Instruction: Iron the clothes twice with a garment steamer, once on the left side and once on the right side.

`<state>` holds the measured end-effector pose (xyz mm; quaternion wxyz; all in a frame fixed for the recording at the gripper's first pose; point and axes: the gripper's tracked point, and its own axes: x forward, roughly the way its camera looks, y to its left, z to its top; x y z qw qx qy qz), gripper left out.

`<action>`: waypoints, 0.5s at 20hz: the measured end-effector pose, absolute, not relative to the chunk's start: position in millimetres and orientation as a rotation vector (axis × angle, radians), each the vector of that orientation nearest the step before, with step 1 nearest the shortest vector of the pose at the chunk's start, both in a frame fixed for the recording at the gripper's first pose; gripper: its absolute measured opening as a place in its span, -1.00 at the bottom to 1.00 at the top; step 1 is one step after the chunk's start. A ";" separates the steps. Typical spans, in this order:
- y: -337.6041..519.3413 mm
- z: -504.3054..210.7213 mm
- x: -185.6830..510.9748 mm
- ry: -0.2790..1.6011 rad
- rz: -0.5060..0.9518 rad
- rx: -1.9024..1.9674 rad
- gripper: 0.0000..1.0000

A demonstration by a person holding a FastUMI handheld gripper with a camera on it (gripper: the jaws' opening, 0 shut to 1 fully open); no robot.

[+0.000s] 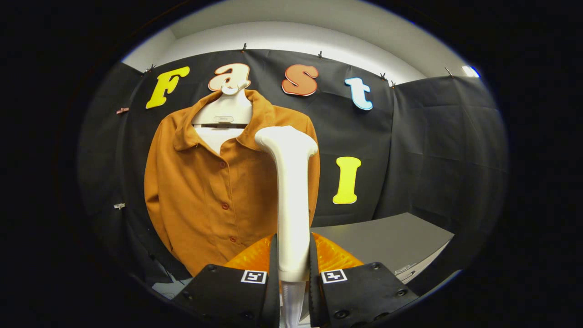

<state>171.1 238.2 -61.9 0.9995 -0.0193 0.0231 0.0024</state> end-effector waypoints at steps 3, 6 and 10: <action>245.7 -77.7 184.4 0.059 0.013 -0.053 -0.43; 249.4 -85.9 196.1 0.064 0.005 -0.068 -0.43; 249.7 -105.4 207.8 0.101 0.004 -0.075 -0.42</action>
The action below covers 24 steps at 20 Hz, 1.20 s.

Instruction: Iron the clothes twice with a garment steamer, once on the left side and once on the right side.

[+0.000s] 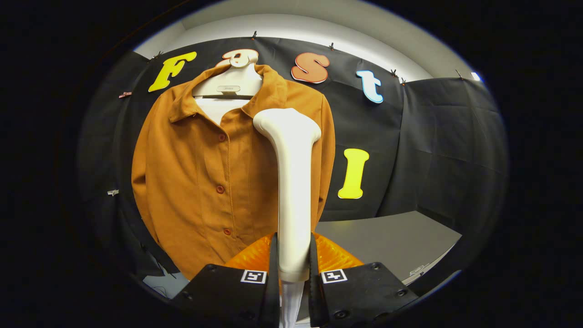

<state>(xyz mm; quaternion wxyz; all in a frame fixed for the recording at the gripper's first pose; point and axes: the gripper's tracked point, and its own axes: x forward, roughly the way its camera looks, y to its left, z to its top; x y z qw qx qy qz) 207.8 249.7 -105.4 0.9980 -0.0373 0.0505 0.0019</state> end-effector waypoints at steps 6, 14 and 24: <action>256.5 -133.9 213.5 0.146 0.003 -0.108 -0.42; 269.7 -176.2 210.9 0.219 0.012 -0.120 -0.42; 277.9 -246.8 193.0 0.366 0.030 -0.156 -0.42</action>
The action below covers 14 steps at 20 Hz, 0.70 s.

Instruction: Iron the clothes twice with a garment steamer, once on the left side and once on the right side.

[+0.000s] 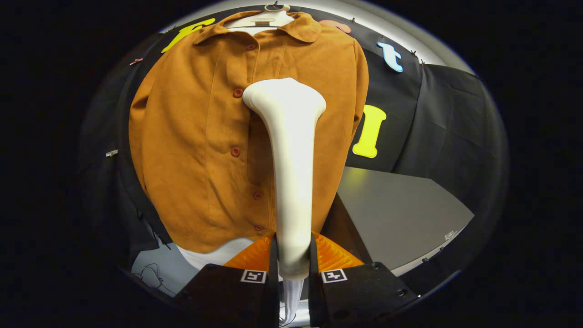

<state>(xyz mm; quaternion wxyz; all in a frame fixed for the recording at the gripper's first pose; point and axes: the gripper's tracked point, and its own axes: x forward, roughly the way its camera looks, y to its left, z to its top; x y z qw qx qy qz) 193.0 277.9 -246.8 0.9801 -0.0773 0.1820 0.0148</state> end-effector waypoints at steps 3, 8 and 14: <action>275.3 -257.1 182.5 0.396 0.034 -0.159 -0.42; 273.0 -263.8 155.0 0.415 0.042 -0.158 -0.42; 270.7 -226.7 118.8 0.327 0.045 -0.125 -0.42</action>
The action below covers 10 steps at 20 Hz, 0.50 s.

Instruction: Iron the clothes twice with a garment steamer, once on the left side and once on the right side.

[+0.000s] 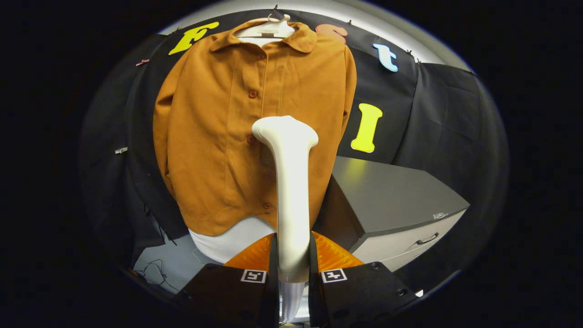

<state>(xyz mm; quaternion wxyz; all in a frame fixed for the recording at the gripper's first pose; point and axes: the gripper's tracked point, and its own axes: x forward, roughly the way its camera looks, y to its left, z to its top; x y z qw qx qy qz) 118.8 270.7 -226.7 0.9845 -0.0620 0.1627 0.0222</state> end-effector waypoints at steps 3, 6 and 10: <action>267.0 -195.5 105.4 0.268 0.031 -0.098 -0.42; 264.4 -153.7 93.2 0.188 0.013 -0.078 -0.42; 266.5 -85.5 80.3 0.069 0.002 -0.039 -0.42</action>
